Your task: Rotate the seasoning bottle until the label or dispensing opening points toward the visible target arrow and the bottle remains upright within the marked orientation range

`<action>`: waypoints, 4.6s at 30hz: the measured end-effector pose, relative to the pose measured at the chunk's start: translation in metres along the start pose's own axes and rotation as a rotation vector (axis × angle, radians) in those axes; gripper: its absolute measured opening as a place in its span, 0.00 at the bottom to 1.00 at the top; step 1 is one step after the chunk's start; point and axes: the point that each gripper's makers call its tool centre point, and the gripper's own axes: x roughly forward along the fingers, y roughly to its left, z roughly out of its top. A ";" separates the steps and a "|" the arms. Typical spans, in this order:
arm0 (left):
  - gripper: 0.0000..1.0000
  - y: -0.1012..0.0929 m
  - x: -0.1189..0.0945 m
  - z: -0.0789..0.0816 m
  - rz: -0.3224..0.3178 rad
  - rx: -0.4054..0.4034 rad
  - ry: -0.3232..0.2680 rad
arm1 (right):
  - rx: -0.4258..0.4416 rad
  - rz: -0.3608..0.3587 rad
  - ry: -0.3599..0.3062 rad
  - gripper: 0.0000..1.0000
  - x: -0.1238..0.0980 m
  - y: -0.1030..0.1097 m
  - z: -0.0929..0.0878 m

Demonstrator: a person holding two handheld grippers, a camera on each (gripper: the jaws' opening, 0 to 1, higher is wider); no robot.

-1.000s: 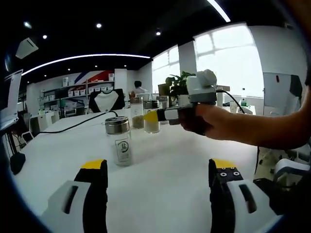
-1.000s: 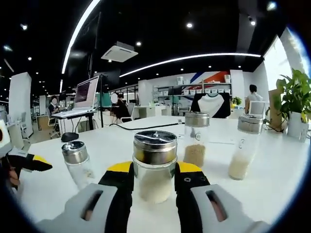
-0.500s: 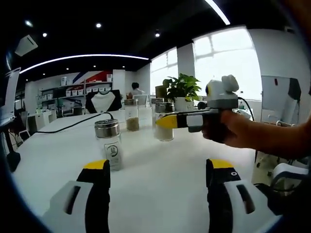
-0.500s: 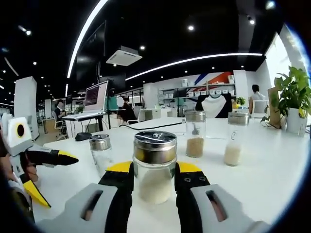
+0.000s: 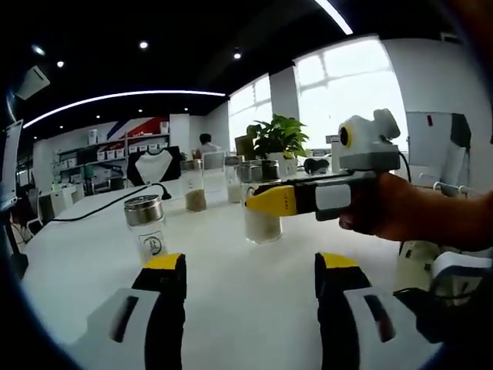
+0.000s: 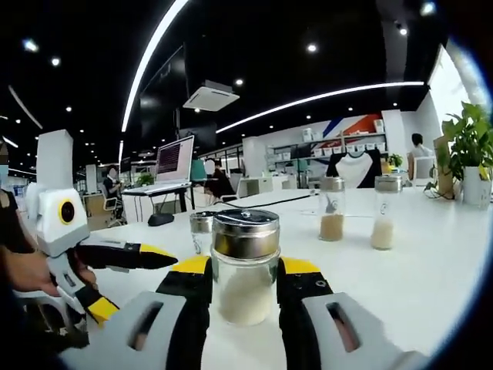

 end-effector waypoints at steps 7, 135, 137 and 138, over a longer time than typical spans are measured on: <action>0.65 -0.003 0.005 -0.003 -0.009 0.004 0.015 | 0.057 0.002 -0.011 0.31 -0.013 0.020 -0.002; 0.36 -0.037 -0.008 0.019 -0.310 0.038 -0.140 | -0.231 0.338 0.012 0.32 -0.024 0.092 0.008; 0.36 -0.041 -0.010 0.020 -0.331 0.076 -0.139 | -0.260 0.366 0.011 0.32 -0.027 0.095 0.008; 0.36 -0.042 -0.010 0.020 -0.335 0.083 -0.139 | -0.265 0.377 0.017 0.32 -0.028 0.096 0.007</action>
